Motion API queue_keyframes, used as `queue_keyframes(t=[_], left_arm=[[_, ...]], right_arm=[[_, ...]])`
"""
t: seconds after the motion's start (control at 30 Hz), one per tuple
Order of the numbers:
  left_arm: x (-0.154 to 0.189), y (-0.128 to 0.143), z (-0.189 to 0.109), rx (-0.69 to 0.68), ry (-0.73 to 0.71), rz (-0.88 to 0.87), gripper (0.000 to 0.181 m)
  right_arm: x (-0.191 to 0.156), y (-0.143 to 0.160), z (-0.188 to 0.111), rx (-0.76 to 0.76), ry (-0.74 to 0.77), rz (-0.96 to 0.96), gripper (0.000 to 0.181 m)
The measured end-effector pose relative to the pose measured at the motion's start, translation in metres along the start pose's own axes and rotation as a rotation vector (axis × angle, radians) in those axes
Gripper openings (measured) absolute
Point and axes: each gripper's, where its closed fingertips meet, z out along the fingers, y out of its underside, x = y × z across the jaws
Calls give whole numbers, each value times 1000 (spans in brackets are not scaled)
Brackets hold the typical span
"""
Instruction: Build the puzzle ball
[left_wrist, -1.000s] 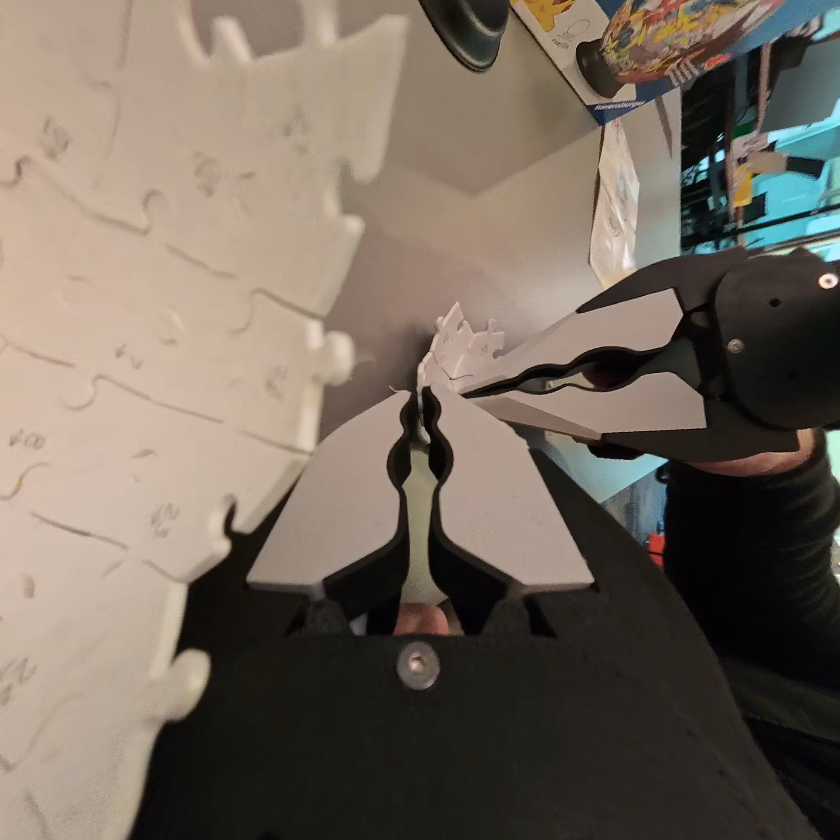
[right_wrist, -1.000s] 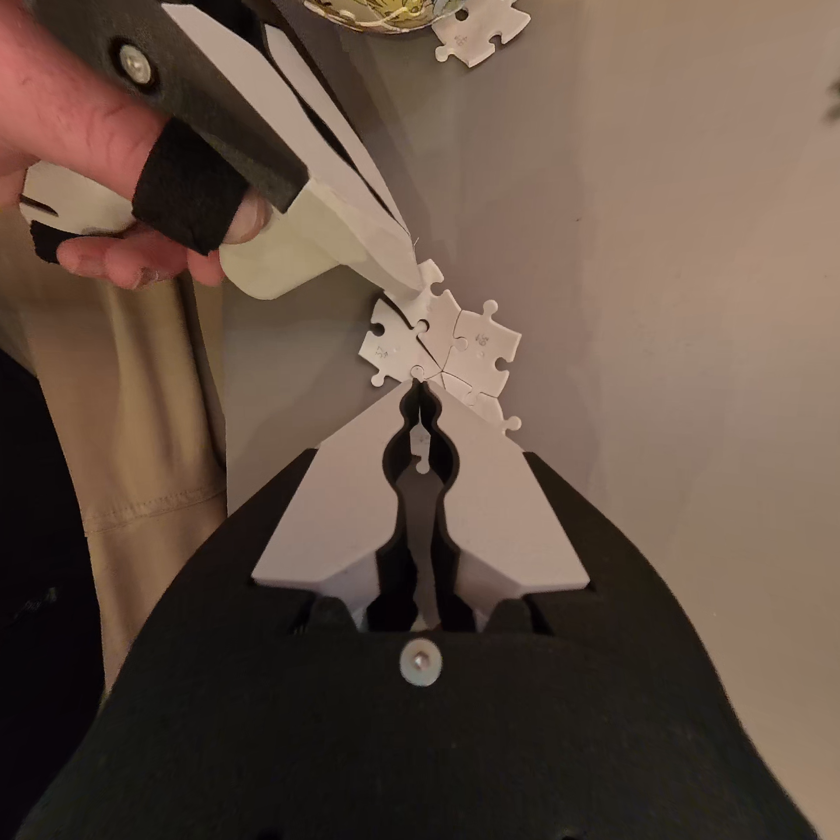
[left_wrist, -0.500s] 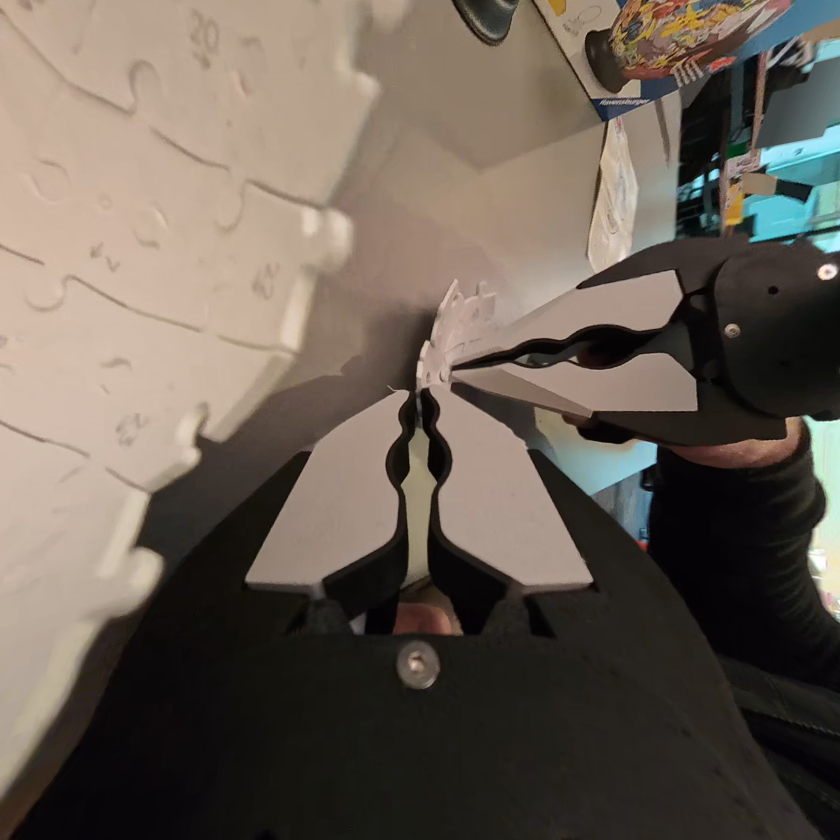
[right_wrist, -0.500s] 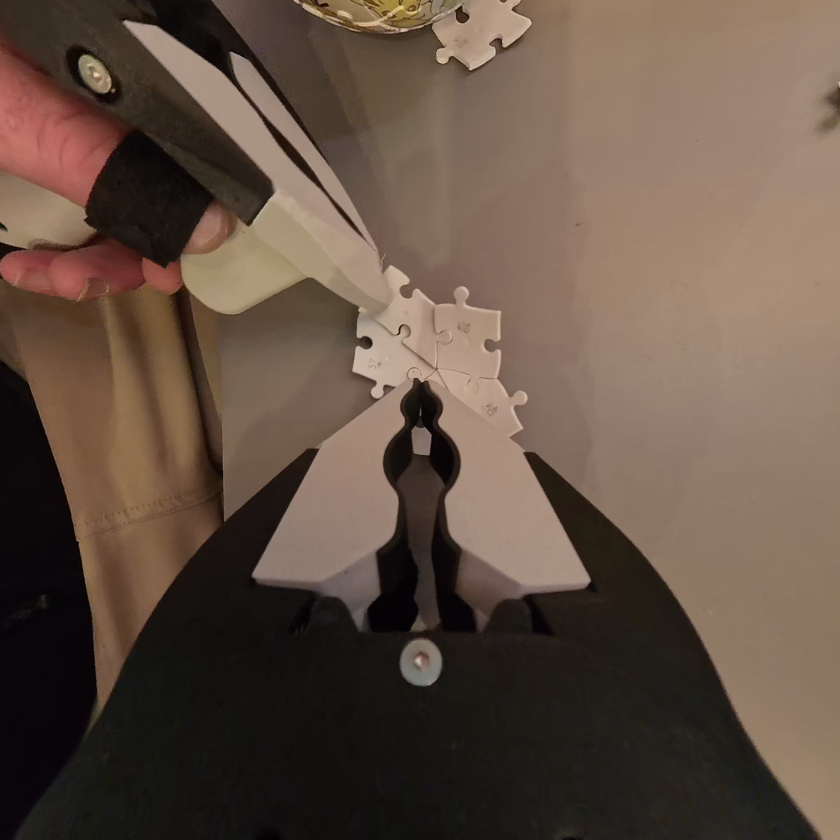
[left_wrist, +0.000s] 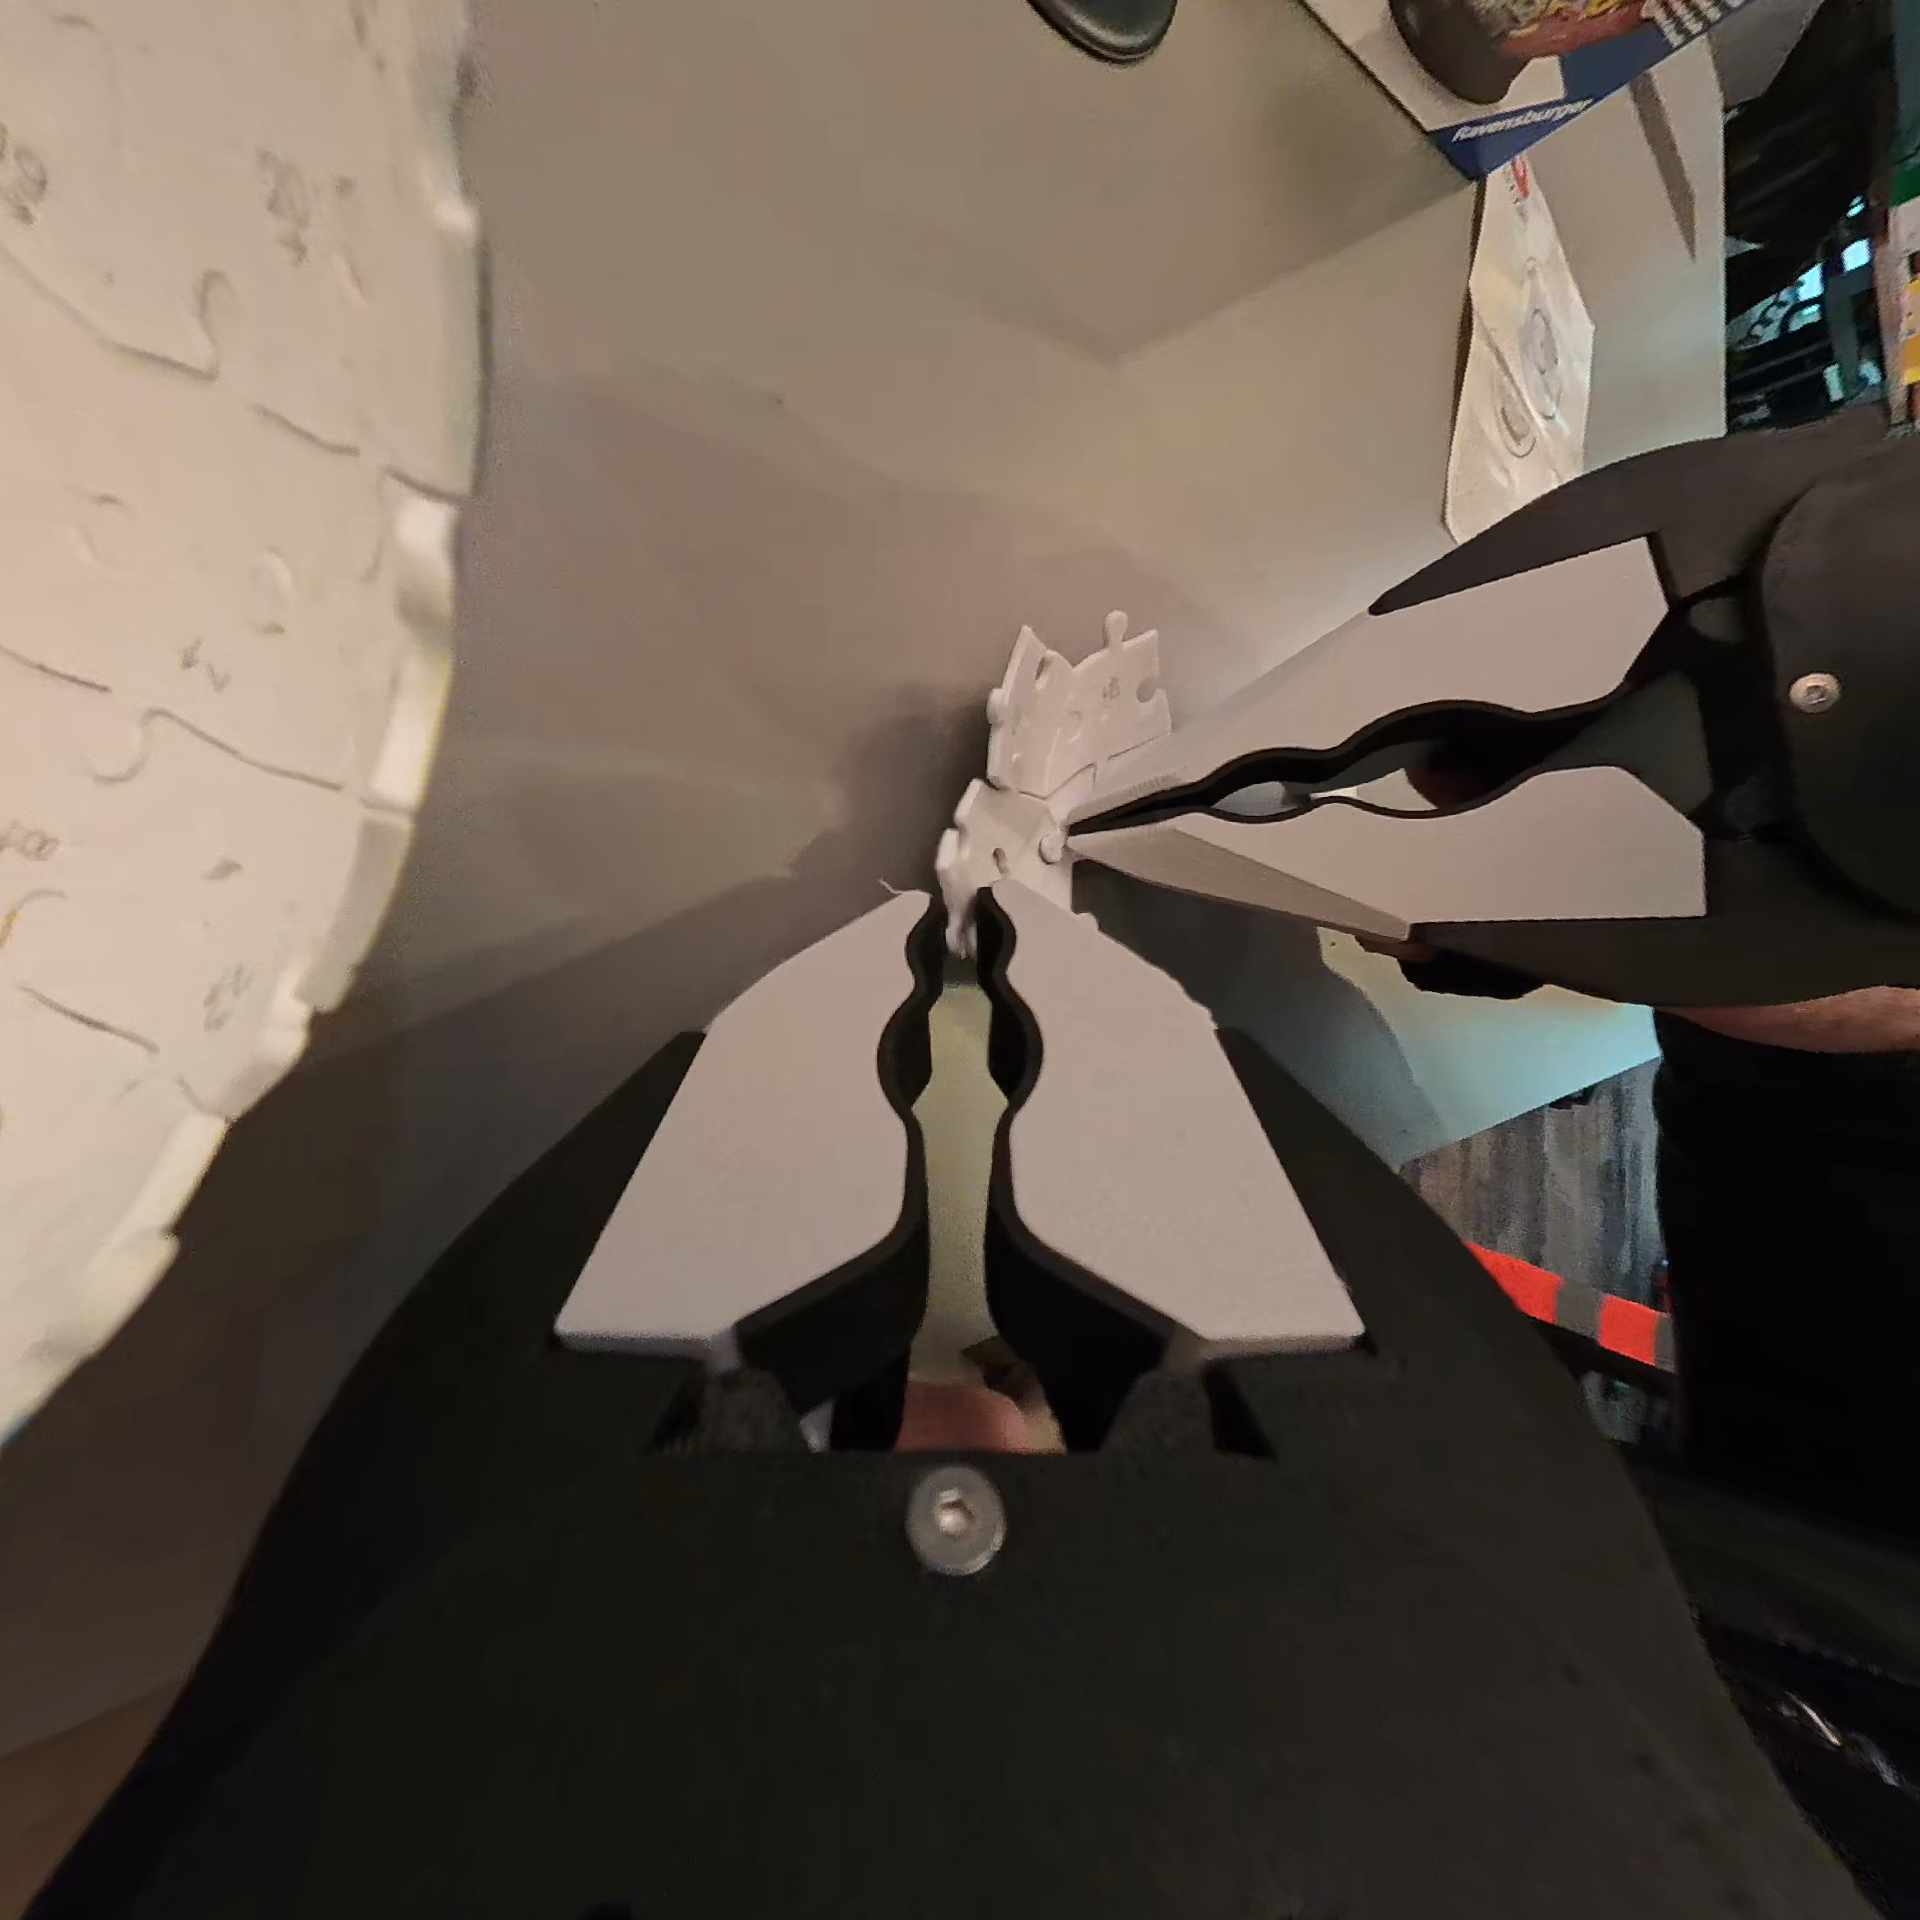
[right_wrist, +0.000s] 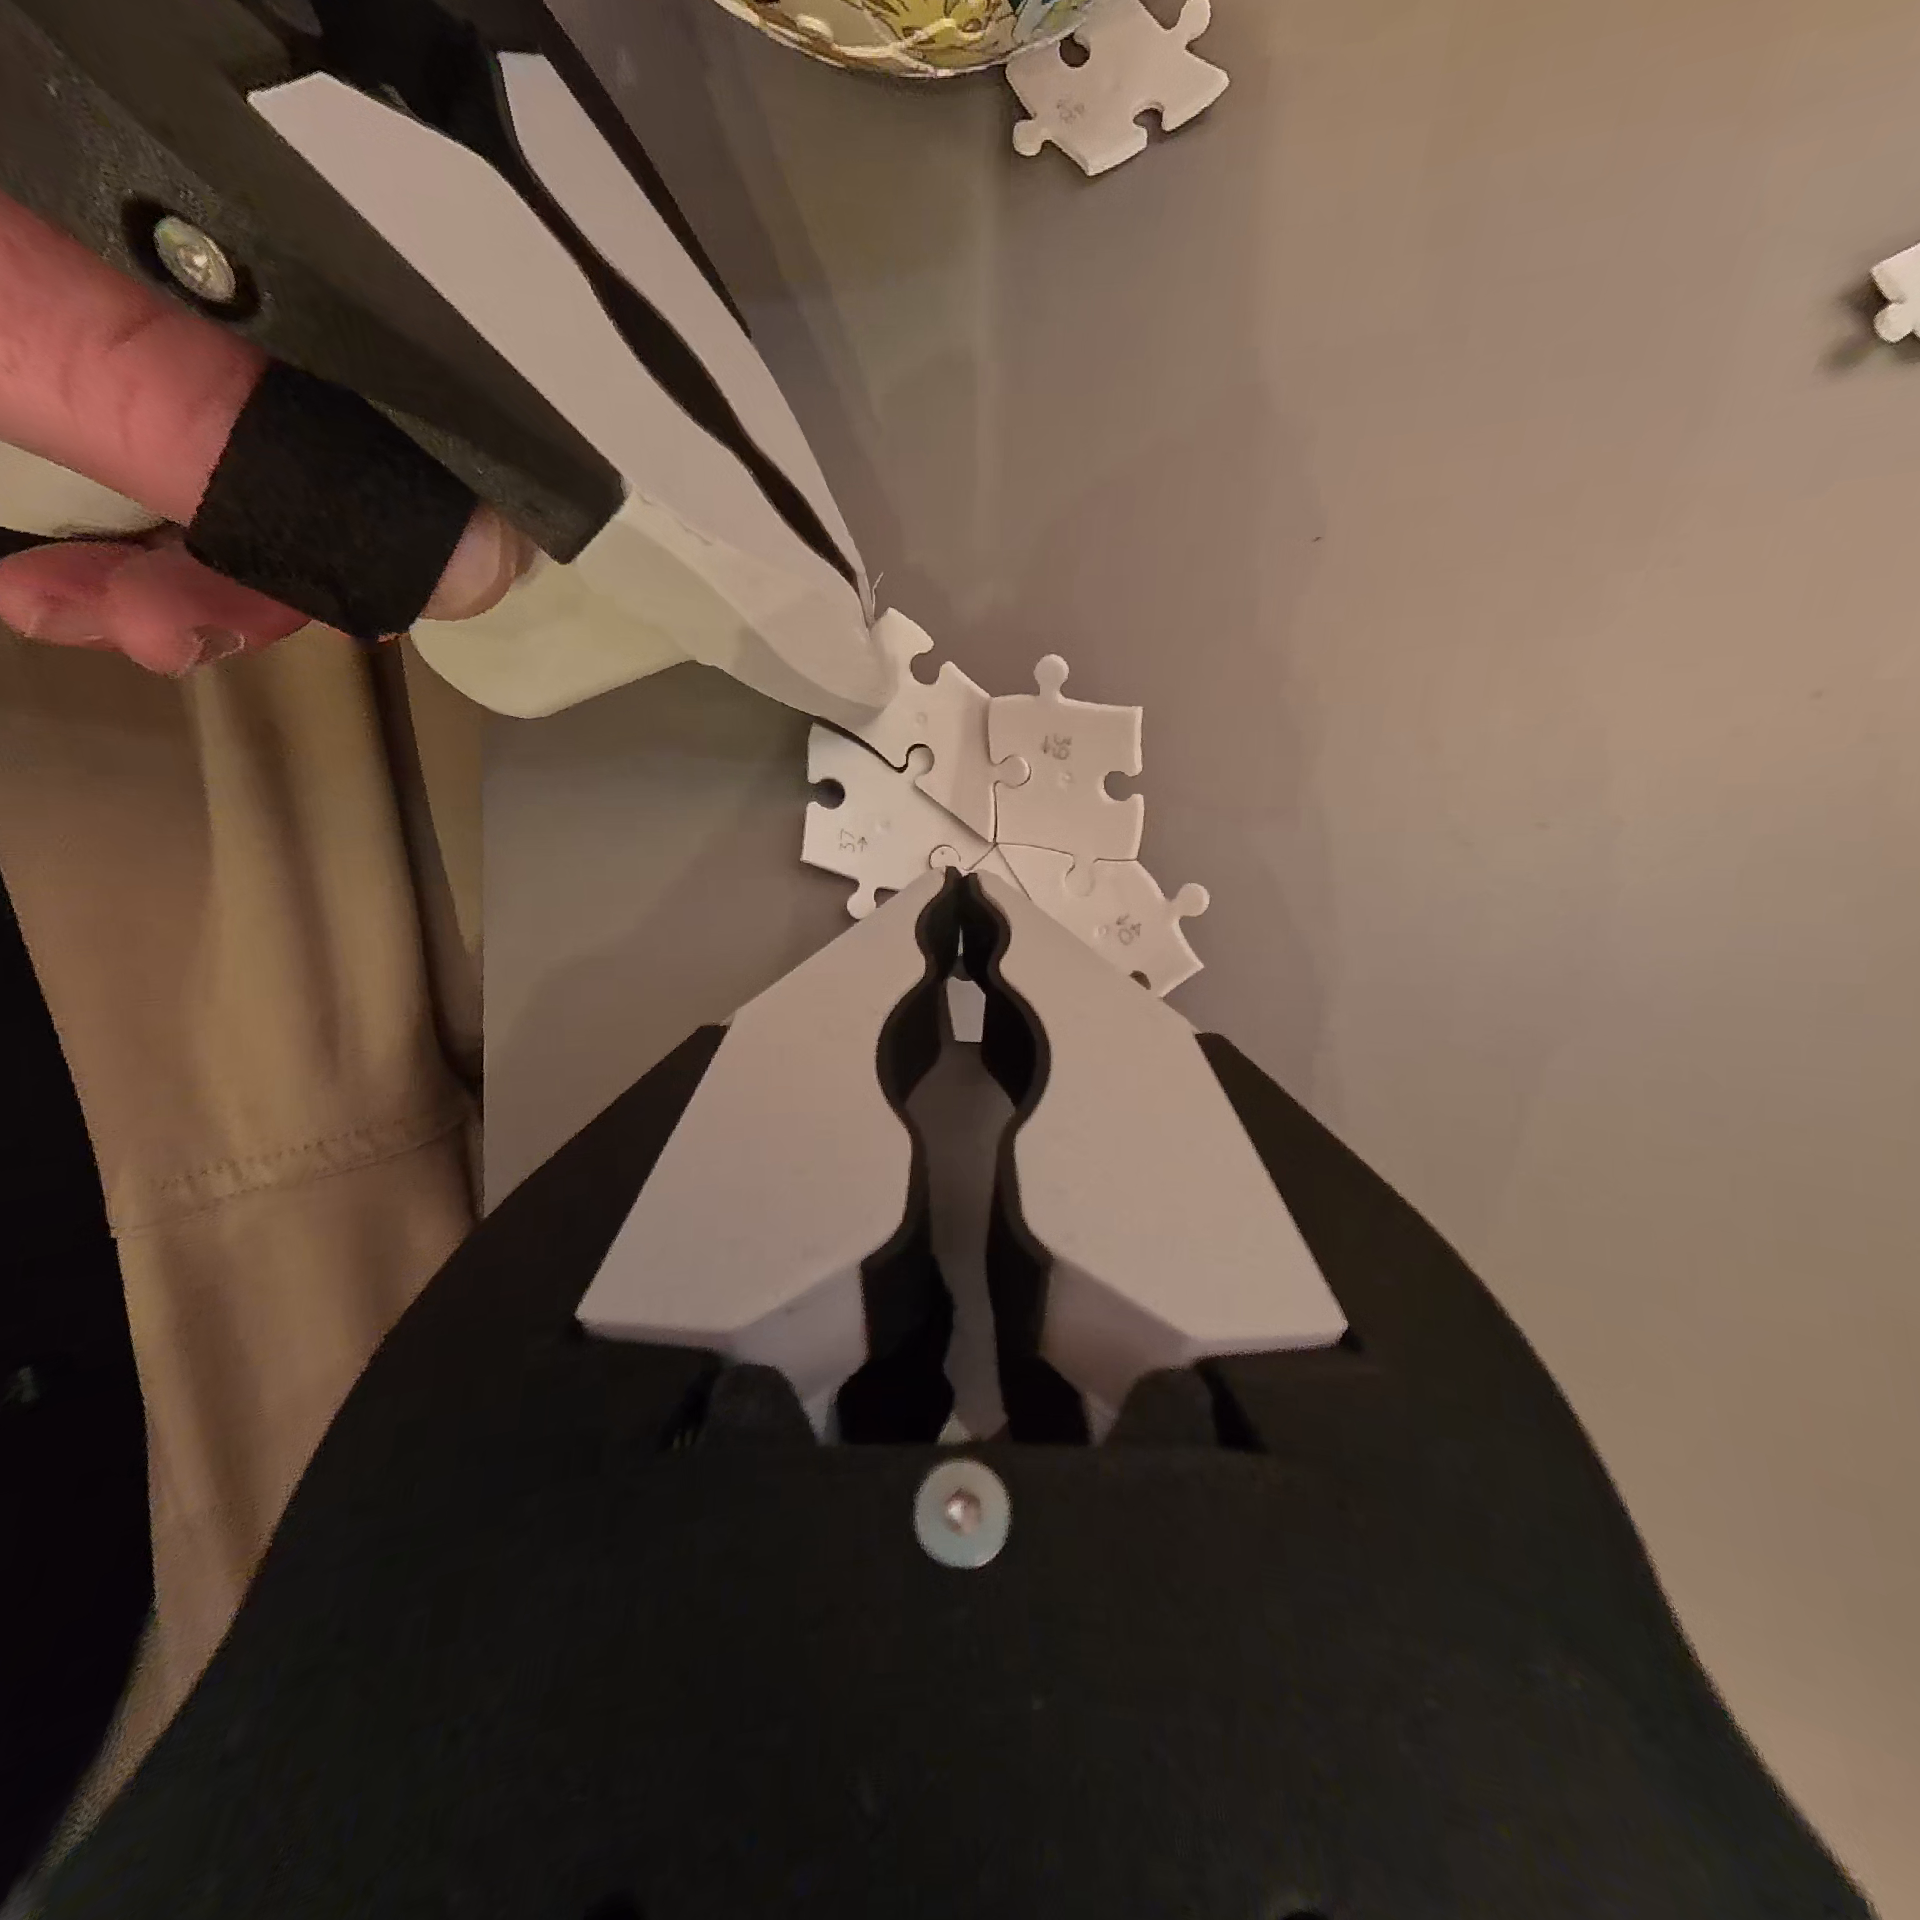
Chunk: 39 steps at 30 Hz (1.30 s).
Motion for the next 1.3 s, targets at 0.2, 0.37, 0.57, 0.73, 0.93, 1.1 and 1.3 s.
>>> queue_keyframes(t=[0.2, 0.37, 0.57, 0.73, 0.93, 1.1, 1.3], left_arm=[[0, 3, 1, -4, 0, 0, 6], [1, 4, 3, -5, 9, -6, 5], [3, 4, 4, -9, 10, -3, 5], [4, 3, 4, -9, 8, -1, 6], [3, 5, 1, -15, -2, -2, 10], [4, 6, -7, 26, -86, 165, 22], [10, 5, -9, 75, -225, 497, 20]], right_arm=[[0, -1, -1, 0, 7, -12, 0], [0, -3, -5, 17, 4, -14, 0], [3, -15, -5, 79, 35, -29, 0], [6, -7, 2, 58, 25, -14, 0], [6, -8, 4, 45, 32, -25, 0], [6, -7, 4, 36, 41, -46, 0], [6, -7, 4, 50, 35, -43, 0]])
